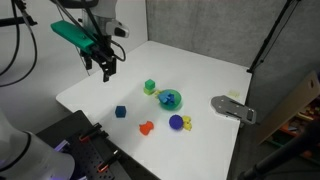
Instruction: Put the orange toy in the bowl
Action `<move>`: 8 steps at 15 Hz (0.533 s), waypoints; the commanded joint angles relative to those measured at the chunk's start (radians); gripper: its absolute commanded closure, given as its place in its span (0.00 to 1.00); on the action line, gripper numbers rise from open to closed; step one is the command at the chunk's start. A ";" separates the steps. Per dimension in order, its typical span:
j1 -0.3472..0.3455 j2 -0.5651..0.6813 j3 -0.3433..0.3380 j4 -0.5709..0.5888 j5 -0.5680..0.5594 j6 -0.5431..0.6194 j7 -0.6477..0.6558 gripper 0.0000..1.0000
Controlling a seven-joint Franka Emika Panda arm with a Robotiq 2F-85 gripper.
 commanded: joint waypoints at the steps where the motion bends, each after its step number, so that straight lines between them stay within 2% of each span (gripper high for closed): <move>1: -0.017 0.103 0.029 0.084 -0.032 0.051 0.037 0.00; 4: -0.021 0.182 0.052 0.125 -0.061 0.136 0.076 0.00; 8: -0.048 0.272 0.069 0.143 -0.156 0.263 0.182 0.00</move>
